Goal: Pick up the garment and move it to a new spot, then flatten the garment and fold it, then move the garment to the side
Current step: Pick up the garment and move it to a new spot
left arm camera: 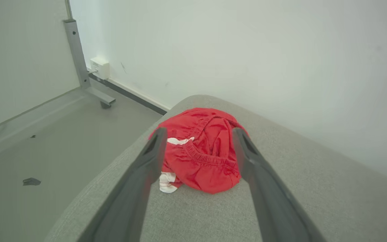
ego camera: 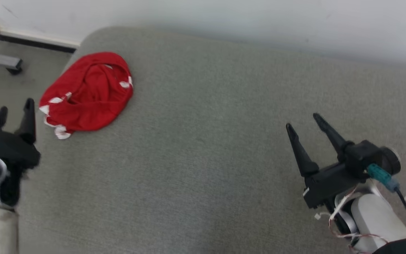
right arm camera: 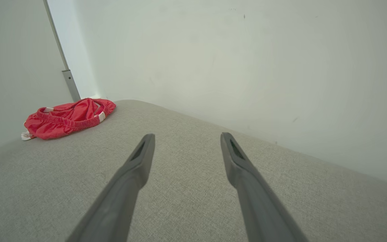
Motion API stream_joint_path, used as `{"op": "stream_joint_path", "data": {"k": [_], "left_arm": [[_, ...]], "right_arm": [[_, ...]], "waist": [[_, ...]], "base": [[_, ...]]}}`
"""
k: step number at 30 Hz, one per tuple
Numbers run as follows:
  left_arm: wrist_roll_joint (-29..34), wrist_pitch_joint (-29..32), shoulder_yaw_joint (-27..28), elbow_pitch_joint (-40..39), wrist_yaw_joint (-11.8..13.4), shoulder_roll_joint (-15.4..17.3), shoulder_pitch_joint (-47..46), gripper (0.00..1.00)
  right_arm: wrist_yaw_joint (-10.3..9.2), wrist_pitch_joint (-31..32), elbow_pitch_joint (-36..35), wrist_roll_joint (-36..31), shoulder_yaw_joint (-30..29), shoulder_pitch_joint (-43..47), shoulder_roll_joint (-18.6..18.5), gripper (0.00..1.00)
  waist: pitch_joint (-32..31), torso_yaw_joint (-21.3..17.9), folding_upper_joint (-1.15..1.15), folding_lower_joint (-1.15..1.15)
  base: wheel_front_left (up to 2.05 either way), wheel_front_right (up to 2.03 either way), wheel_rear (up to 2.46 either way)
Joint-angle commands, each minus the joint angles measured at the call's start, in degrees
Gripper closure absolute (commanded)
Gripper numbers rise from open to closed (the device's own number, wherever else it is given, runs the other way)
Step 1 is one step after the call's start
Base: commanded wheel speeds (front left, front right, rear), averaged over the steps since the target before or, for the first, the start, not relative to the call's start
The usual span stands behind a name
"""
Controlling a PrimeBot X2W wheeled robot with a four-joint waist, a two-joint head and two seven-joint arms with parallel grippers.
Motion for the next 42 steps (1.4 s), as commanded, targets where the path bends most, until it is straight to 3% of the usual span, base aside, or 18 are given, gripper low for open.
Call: {"op": "stream_joint_path", "data": {"k": [1,8,14,20,26,27,28,32,42], "left_arm": [[-0.9,2.24,0.3,2.0,-0.05,0.78,-3.3,0.0],[-9.09,11.48,5.97,9.04,3.14,1.83,-13.38,0.0],[-11.84,16.47,8.39,9.17,8.02,2.42,-17.8,0.0],[-11.84,19.85,8.05,9.2,10.21,3.5,-18.48,0.0],[-12.84,25.8,7.62,11.35,13.67,1.98,-17.21,0.0],[-12.38,26.19,7.12,11.27,13.92,2.12,-16.64,0.09],[-12.08,26.09,6.81,11.03,14.09,2.22,-16.12,1.0],[-12.29,25.2,7.05,10.59,13.31,2.44,-14.31,1.0],[-12.77,24.24,7.23,4.98,8.5,7.5,-15.28,1.0]], "right_arm": [[-0.16,0.58,-1.77,-0.47,0.23,-1.74,-1.08,0.0],[-0.15,2.56,-8.27,-1.72,1.18,-4.94,-1.66,0.0],[-0.16,3.28,-11.87,-2.75,0.66,-5.39,-1.97,0.0],[-0.16,3.17,-13.77,-3.04,0.14,-4.24,-1.66,0.0],[-0.16,2.91,-13.94,-3.0,-0.15,-2.76,-1.26,0.0],[-0.16,2.92,-13.84,-2.95,-0.12,-2.66,-1.19,0.0],[-0.16,2.89,-13.82,-3.0,-0.21,-2.68,-1.08,0.0],[-0.15,2.61,-13.13,-2.99,-0.45,-2.33,-0.62,0.0],[-0.15,-0.53,-7.53,-1.47,0.07,0.46,1.97,0.0]], "waist": [[10.88,-6.31,-0.01,-0.01],[19.48,-11.44,-0.01,-0.01],[24.29,-14.05,-0.01,-0.01],[26.16,-15.57,-0.01,-0.01],[25.77,-16.74,-0.01,-0.01],[25.51,-16.91,-0.01,-0.01],[25.24,-17.06,-0.01,-0.01],[23.26,-17.24,-0.01,-0.01],[11.2,-17.92,-0.01,-0.01]], "base": [[0.0,0.0,0.0],[0.0,0.0,0.0],[0.0,0.0,0.0],[0.0,0.0,0.0],[0.0,0.0,0.0],[0.0,0.0,0.0],[0.0,0.0,0.0],[0.0,0.0,0.0],[0.0,0.0,0.0]]}}
